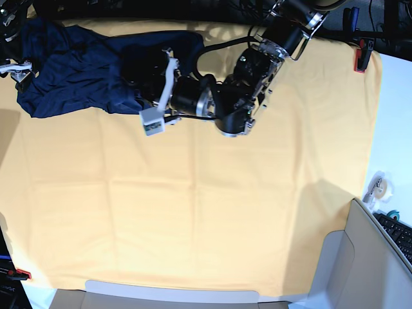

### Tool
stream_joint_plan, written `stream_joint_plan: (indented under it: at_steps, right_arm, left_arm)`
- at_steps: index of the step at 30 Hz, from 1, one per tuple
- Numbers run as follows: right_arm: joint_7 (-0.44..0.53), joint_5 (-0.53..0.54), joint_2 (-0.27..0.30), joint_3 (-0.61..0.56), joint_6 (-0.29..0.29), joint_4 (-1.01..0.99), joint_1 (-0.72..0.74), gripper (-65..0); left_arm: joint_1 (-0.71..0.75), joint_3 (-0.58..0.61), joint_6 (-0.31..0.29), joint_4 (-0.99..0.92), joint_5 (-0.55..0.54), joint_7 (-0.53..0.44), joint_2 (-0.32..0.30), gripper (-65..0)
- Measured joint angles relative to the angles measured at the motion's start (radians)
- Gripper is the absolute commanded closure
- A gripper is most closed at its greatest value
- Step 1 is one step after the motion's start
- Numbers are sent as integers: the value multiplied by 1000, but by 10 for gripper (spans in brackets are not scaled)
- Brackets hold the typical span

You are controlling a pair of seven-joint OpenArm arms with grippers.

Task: Fold the T-shirt properly
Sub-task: 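Carry the shirt's end with the left gripper toward the right gripper, then lower the held end onto the shirt bundle beside the right gripper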

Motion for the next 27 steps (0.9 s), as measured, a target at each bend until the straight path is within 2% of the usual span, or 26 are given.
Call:
stream_joint_plan:
  at_steps: [8, 18, 27]
  right_arm:
    - [0, 0, 0, 0, 0, 0, -3, -428]
    - [0, -1, 0, 0, 0, 0, -8, -428]
    - [0, 0, 0, 0, 0, 0, -11, -428]
  left_arm:
    - [4, 20, 1, 0, 160, -16, 54, 0]
    - [6, 28, 1, -26, 175, -50, 71, 0]
    - [9, 144, 1, -83, 178, -148, 68, 0]
